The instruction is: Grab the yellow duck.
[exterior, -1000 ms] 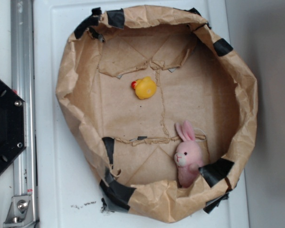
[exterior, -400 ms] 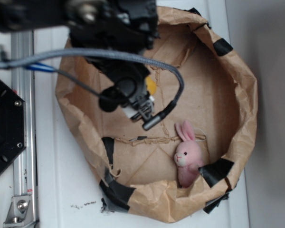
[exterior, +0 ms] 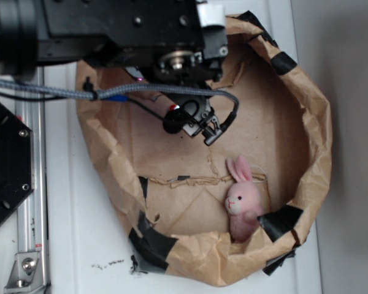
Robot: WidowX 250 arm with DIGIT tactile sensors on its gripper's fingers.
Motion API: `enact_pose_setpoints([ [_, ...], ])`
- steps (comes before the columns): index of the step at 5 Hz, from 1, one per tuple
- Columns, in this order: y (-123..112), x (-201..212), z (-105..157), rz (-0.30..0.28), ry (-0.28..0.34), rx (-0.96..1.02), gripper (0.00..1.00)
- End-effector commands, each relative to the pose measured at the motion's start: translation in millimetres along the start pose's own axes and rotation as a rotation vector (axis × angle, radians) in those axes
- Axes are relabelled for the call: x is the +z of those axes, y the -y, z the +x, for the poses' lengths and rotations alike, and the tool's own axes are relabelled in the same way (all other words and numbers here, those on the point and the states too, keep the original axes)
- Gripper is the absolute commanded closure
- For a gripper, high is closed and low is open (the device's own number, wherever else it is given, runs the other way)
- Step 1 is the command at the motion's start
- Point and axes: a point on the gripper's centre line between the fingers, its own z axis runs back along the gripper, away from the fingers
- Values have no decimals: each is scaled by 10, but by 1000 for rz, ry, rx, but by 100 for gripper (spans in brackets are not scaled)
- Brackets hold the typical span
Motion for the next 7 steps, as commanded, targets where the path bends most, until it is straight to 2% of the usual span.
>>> enact_pose_setpoints([
  [1,-276,-1,41,-5,21,3,0],
  [4,-276,-1,41,-5,21,3,0],
  [5,-326,-94,147,-13,75,91,0],
  [6,-318,-179,211,-24,72,101,0],
  [7,-312,-230,200,3,77,106,0],
])
